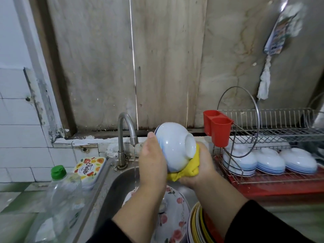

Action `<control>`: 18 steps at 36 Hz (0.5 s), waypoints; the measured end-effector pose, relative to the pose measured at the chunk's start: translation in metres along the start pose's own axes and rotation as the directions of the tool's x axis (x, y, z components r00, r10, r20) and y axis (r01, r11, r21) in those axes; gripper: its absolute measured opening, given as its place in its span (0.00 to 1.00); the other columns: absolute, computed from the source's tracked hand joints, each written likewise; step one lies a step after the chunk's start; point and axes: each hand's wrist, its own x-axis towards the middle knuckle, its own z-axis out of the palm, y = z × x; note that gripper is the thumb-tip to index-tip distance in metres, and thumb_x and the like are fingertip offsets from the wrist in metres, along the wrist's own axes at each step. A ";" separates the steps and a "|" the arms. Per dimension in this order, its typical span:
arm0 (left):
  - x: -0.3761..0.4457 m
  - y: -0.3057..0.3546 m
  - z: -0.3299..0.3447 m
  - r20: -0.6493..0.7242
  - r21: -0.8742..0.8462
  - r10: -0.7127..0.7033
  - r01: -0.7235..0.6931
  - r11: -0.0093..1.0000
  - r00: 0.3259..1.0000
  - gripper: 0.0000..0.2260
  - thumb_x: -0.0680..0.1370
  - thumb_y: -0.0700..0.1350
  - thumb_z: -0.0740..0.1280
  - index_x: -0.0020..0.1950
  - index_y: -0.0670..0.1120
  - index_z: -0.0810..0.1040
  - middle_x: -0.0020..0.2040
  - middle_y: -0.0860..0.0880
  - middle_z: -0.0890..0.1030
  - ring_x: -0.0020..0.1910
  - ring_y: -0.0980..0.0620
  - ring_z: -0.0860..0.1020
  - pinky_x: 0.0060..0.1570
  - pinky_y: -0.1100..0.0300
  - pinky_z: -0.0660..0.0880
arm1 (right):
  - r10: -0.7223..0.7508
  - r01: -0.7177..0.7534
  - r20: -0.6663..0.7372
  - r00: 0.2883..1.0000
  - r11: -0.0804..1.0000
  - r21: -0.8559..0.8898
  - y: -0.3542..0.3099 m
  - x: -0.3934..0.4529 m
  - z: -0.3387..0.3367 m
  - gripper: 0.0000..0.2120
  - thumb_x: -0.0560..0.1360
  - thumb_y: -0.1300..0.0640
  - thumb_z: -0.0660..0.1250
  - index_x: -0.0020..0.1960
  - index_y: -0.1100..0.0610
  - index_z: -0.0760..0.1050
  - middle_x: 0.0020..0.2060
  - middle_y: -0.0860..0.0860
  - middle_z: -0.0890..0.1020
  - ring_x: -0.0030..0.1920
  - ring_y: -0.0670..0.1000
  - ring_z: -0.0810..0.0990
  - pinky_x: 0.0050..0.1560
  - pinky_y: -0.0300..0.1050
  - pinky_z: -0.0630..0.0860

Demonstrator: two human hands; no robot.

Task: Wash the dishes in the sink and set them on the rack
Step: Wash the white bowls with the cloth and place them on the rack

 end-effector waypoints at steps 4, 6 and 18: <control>0.026 0.013 -0.002 0.321 -0.116 -0.286 0.337 0.934 0.903 0.18 0.80 0.58 0.57 0.50 0.47 0.80 0.43 0.47 0.84 0.43 0.47 0.82 0.47 0.52 0.78 | -0.226 0.201 -0.081 0.971 0.949 -0.242 -0.041 -0.009 0.007 0.21 0.79 0.48 0.57 0.32 0.55 0.75 0.23 0.52 0.78 0.24 0.50 0.78 0.35 0.43 0.73; 0.035 0.025 0.002 0.381 -0.050 -0.332 0.378 0.925 0.863 0.18 0.81 0.54 0.59 0.50 0.42 0.79 0.36 0.47 0.84 0.33 0.50 0.82 0.35 0.59 0.77 | -0.250 0.214 -0.077 0.965 0.924 -0.318 -0.050 -0.011 0.014 0.16 0.80 0.50 0.58 0.35 0.54 0.70 0.22 0.51 0.76 0.23 0.48 0.75 0.29 0.37 0.72; 0.016 0.020 0.010 0.218 -0.048 -0.207 0.222 0.974 0.954 0.18 0.80 0.58 0.56 0.45 0.48 0.78 0.47 0.46 0.83 0.46 0.44 0.80 0.51 0.51 0.76 | -0.082 0.077 -0.067 0.994 0.994 -0.079 -0.023 -0.010 -0.001 0.16 0.75 0.47 0.57 0.51 0.55 0.79 0.40 0.56 0.84 0.38 0.59 0.83 0.36 0.53 0.80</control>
